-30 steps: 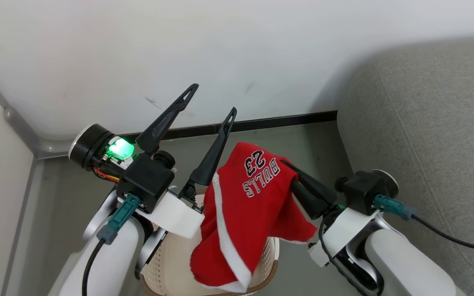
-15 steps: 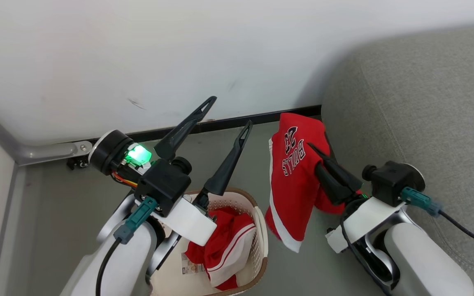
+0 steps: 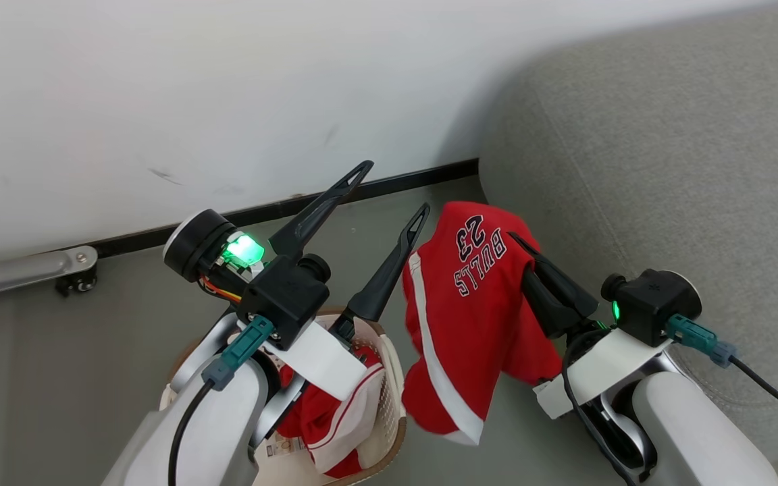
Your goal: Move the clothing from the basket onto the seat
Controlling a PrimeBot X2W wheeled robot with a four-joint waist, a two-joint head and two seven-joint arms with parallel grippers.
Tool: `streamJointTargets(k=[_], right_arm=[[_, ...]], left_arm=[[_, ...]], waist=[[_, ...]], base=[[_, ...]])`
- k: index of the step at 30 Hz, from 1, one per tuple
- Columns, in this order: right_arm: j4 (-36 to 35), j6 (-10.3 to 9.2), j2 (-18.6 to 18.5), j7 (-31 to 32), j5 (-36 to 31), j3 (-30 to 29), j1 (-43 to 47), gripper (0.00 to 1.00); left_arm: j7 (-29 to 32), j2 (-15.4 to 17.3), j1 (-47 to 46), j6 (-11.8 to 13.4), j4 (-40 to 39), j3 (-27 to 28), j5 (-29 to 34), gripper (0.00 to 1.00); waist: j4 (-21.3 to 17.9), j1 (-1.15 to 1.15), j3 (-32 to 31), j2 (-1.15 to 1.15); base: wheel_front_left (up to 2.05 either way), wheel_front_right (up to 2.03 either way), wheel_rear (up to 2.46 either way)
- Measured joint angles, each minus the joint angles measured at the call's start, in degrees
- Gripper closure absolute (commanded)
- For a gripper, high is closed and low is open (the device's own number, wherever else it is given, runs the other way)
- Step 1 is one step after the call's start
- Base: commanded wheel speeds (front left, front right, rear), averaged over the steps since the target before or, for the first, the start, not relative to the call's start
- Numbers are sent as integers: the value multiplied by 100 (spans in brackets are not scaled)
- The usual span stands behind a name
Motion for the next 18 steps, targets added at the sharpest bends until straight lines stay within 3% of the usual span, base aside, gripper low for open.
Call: streamJointTargets(k=[18], right_arm=[[-170, 0, 127, 0, -49, 12, 2, 100]], left_arm=[[0, 118, -140, -35, 111, 35, 3, 0]], waist=[[-921, 0, 152, 0]], base=[[0, 0, 0]])
